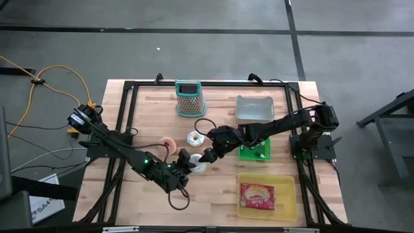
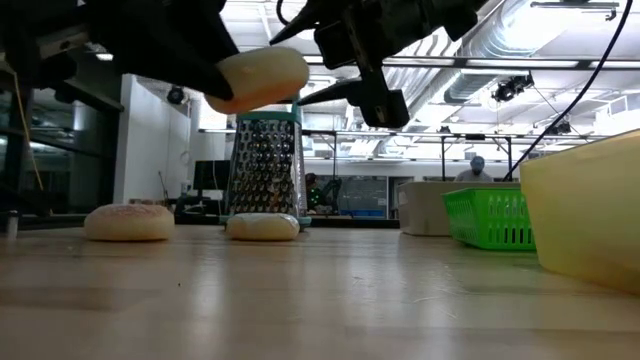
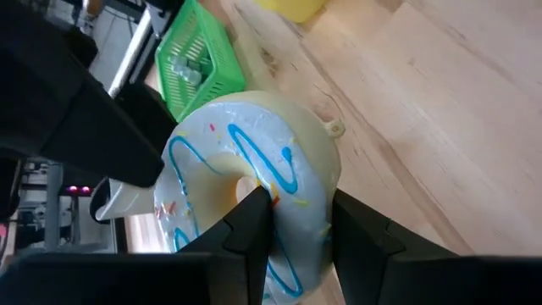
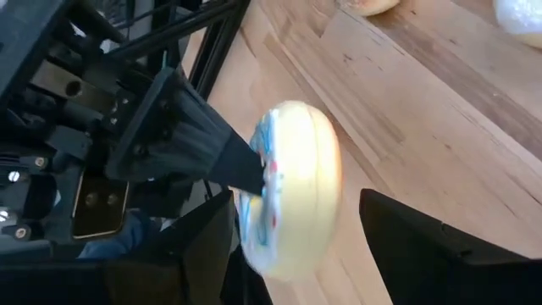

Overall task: Pick & Place Food Item
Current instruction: Put the bottom white donut into the gray bin

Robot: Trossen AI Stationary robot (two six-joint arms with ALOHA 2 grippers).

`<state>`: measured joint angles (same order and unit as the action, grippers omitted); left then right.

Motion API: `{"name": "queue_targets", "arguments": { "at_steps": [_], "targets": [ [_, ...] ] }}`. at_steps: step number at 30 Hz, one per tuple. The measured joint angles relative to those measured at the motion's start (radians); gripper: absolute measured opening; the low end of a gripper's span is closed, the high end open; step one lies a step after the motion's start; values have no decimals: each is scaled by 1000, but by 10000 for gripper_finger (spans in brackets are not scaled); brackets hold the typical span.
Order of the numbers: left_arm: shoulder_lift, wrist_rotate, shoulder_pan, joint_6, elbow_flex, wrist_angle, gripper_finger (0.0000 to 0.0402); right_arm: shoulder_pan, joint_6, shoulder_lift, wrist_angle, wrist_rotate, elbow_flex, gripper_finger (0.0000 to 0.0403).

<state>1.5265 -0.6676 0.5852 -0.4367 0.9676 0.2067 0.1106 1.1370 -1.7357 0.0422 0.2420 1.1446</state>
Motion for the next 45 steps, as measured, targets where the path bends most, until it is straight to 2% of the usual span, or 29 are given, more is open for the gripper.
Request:
{"name": "queue_targets", "arguments": {
  "at_steps": [10, 26, 37, 45],
  "targets": [
    [0, 1, -7, -20, 0, -28, 100, 1, 16, 0, 47, 37, 0, 239],
    [0, 1, -7, -28, 0, -28, 100, 1, 18, 0, 45, 46, 0, 142],
    [0, 1, -7, -28, 0, -32, 100, 1, 18, 0, 42, 45, 0, 107],
    [0, -2, 17, -45, 0, -52, 104, 1, 18, 0, 41, 47, 0, 103]
  ]
}}
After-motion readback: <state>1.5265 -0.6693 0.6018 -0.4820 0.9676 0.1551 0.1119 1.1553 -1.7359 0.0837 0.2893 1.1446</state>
